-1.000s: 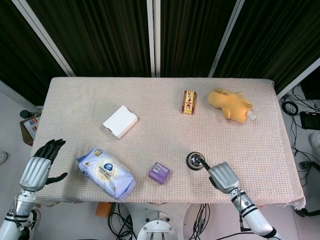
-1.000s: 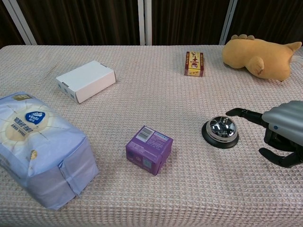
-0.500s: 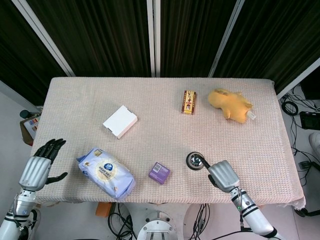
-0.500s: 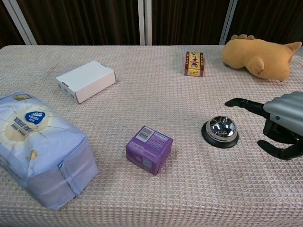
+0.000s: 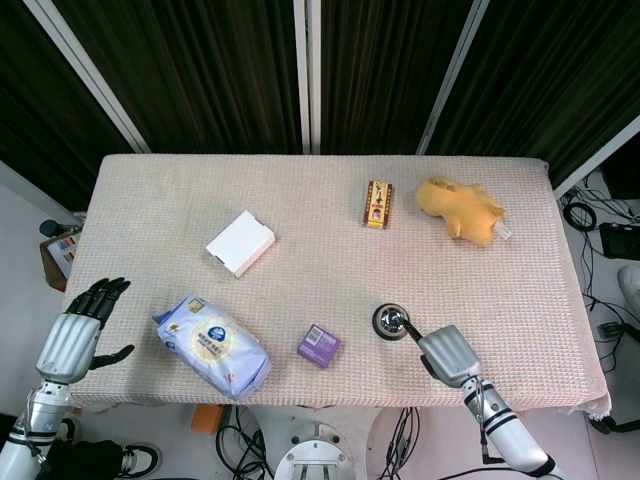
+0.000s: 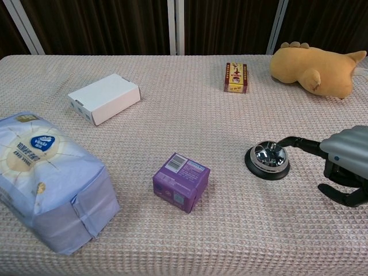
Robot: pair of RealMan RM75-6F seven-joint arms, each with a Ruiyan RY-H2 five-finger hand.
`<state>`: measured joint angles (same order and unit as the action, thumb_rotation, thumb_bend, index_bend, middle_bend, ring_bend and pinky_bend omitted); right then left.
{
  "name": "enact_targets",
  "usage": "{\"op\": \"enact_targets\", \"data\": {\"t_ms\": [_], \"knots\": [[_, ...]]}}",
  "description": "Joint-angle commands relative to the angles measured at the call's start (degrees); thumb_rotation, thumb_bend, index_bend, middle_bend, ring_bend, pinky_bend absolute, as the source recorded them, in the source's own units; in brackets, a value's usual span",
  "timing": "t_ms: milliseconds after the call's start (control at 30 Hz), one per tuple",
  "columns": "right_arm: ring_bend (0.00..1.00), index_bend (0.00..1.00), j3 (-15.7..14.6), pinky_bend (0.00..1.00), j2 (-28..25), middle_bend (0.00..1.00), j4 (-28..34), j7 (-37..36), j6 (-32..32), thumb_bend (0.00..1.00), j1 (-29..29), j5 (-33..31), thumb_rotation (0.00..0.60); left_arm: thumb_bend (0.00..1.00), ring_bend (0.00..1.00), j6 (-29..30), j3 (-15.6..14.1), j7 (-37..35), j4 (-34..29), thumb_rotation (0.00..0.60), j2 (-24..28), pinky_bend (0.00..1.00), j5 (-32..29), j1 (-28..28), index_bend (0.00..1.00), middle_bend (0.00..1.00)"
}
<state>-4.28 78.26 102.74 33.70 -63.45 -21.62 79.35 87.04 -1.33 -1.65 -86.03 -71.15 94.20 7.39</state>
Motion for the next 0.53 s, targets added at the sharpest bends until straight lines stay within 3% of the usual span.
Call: {"op": "enact_targets", "data": {"t_ms": [33, 100, 133, 167, 233, 267, 333, 433, 533], "knots": [[0.75, 0.00, -0.38, 0.81, -2.28, 0.90, 0.67, -7.37, -8.63, 0.37, 3.09, 8.47, 0.600, 0.09, 0.07, 0.62, -0.07, 0.21, -0.30, 0.600, 0.15, 0.22, 0.42, -0.23, 0.10, 0.09], [0.66, 0.00, -0.72, 0.73, -3.10, 0.80, -1.58, -12.14, -14.68, 0.35, 5.51, 12.64, 0.600, 0.09, 0.07, 1.19, -0.11, 0.32, -0.50, 0.599, 0.24, 0.22, 0.68, -0.47, 0.10, 0.09], [0.50, 0.00, -0.84, 0.60, -3.62, 0.63, -2.68, -13.65, -16.87, 0.33, 6.59, 13.50, 0.600, 0.09, 0.07, 1.43, -0.14, 0.36, -0.62, 0.599, 0.31, 0.22, 0.81, -0.58, 0.10, 0.09], [0.28, 0.00, -0.64, 0.43, -4.50, 0.39, -4.03, -14.38, -19.73, 0.29, 8.16, 13.62, 0.600, 0.09, 0.07, 1.74, -0.19, 0.45, -0.82, 0.599, 0.44, 0.22, 1.01, -0.71, 0.10, 0.09], [0.03, 0.00, 0.16, 0.17, -5.86, 0.08, -5.34, -14.42, -23.62, 0.23, 10.59, 12.41, 0.600, 0.09, 0.07, 2.14, -0.30, 0.64, -1.15, 0.600, 0.66, 0.22, 1.32, -0.90, 0.10, 0.09], [0.00, 0.00, 0.45, 0.09, -6.76, 0.01, -5.38, -15.03, -24.82, 0.20, 11.74, 11.07, 0.600, 0.09, 0.07, 2.28, -0.36, 0.75, -1.33, 0.599, 0.78, 0.22, 1.43, -0.99, 0.10, 0.09], [0.00, 0.00, 1.13, 0.00, -9.35, 0.00, -4.94, -17.26, -25.22, 0.18, 13.73, 6.34, 0.600, 0.09, 0.07, 2.51, -0.44, 0.88, -1.60, 0.599, 1.00, 0.22, 1.57, -1.14, 0.10, 0.09], [0.00, 0.00, 2.41, 0.00, -13.13, 0.00, -5.45, -20.98, -22.60, 0.18, 15.47, -1.95, 0.600, 0.09, 0.07, 2.47, -0.50, 0.80, -1.70, 0.600, 1.14, 0.22, 1.51, -1.25, 0.10, 0.09], [0.00, 0.00, 2.81, 0.00, -14.30, 0.00, -7.59, -26.65, -21.58, 0.18, 16.81, -3.80, 0.600, 0.09, 0.07, 2.31, -0.52, 0.83, -1.66, 0.600, 1.23, 0.22, 1.44, -1.27, 0.10, 0.09]]}}
